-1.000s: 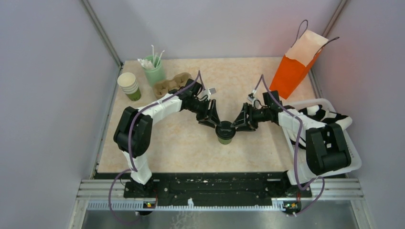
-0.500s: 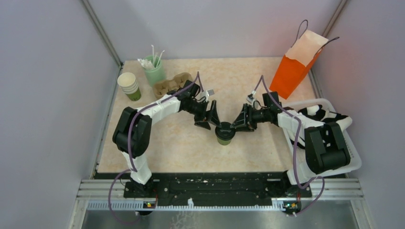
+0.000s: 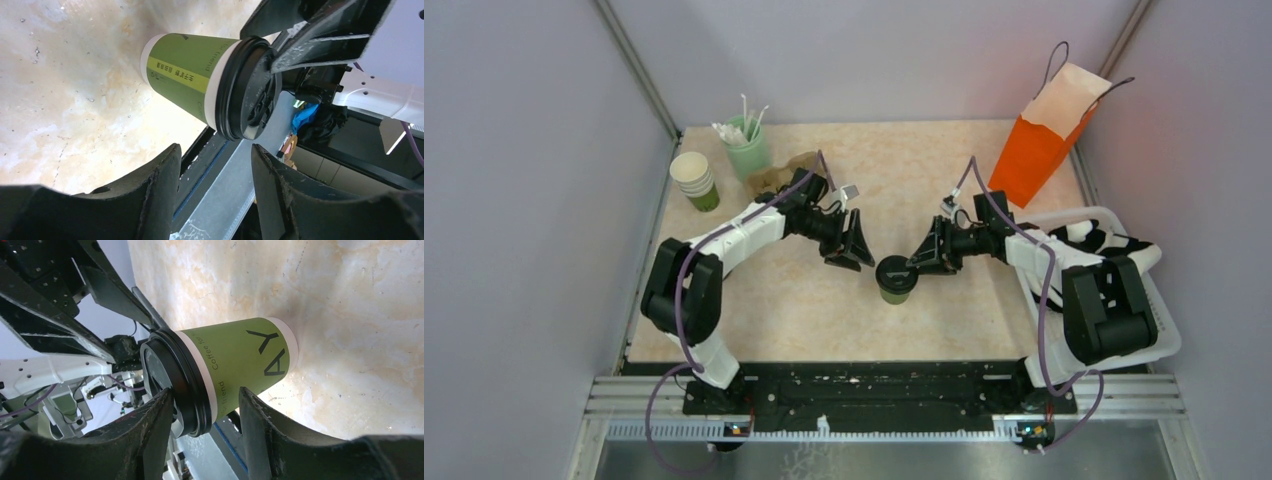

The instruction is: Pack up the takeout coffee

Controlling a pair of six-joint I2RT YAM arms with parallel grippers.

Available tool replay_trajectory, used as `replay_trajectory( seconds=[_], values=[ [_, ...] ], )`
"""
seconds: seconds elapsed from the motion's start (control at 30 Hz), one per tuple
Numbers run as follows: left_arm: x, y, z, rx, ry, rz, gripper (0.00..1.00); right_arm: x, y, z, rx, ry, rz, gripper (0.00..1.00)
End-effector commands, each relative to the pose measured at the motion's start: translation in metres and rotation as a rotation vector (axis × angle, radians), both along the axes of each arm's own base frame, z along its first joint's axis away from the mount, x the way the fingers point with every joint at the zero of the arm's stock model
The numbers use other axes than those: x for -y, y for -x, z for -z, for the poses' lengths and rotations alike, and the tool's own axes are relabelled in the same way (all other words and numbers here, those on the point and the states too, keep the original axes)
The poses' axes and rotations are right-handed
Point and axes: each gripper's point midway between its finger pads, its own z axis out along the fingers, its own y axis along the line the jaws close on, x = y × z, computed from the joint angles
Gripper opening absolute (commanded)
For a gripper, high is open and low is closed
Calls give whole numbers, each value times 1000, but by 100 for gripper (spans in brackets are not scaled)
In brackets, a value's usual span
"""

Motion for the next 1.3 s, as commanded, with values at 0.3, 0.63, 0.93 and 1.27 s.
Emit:
replay_trajectory(
  seconds=[0.3, 0.63, 0.93, 1.27],
  values=[
    [14, 12, 18, -81, -2, 62, 56, -4, -9, -11, 72, -2, -26, 50],
    [13, 15, 30, -98, -54, 51, 56, -4, -8, -8, 64, -6, -31, 51],
    [-16, 18, 72, -58, -295, 35, 49, -3, -5, 4, 30, -5, -7, 50],
    [-31, 37, 123, -70, -464, 51, 44, 8, -5, 21, -6, 7, 35, 50]
  ],
)
